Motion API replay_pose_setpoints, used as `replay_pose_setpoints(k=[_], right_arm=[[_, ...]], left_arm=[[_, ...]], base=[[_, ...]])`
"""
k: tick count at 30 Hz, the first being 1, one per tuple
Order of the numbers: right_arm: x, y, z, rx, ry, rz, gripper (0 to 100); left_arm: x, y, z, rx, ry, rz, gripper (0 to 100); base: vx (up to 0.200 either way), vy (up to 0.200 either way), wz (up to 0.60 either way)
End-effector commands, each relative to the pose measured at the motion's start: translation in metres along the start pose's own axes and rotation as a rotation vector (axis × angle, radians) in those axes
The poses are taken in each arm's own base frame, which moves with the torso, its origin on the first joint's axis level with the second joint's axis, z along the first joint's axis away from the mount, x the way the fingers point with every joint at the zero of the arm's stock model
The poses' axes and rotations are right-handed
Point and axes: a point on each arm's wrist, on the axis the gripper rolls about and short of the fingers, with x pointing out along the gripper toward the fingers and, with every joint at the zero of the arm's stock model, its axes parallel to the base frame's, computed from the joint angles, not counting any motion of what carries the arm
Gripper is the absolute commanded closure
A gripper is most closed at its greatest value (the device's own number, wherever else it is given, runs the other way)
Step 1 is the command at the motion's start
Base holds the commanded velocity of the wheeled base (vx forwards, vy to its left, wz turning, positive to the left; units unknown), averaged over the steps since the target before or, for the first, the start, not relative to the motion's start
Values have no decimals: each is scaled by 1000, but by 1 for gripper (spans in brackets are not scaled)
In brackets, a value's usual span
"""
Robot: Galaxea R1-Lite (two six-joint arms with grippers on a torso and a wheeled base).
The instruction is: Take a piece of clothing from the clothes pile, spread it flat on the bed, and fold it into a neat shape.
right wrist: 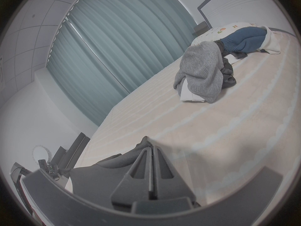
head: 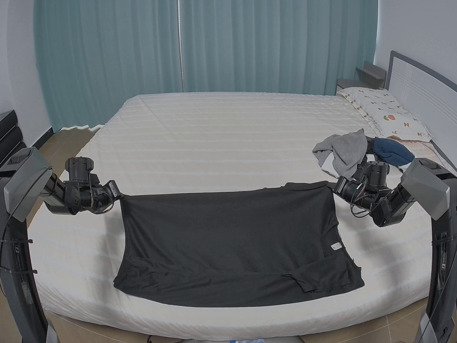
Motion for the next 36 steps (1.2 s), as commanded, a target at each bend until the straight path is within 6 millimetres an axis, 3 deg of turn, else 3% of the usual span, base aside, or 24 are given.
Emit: replay_pose_setpoints(k=[1,8,17,24,36], right_arm=[[-13,3,3,5,16,5,100],[-33,0,-6,-21,75,0,100],[-72,0,-14,-37,149,-2,100],[-94,-11,-42,-67,255,-28,100],[-102,-25,-72,-94,362,-68,100]], left_arm=[[-6,0,-5,14,15,8,100],[-20,0,-11,55,33,18,100],[-44,5,-31,142,92,46,100],[-53,17,-60,209,189,74,100],[-62,28,-89,255,291,102,100]], base=[[0,0,0],[0,0,0],[0,0,0],[0,0,0],[0,0,0]])
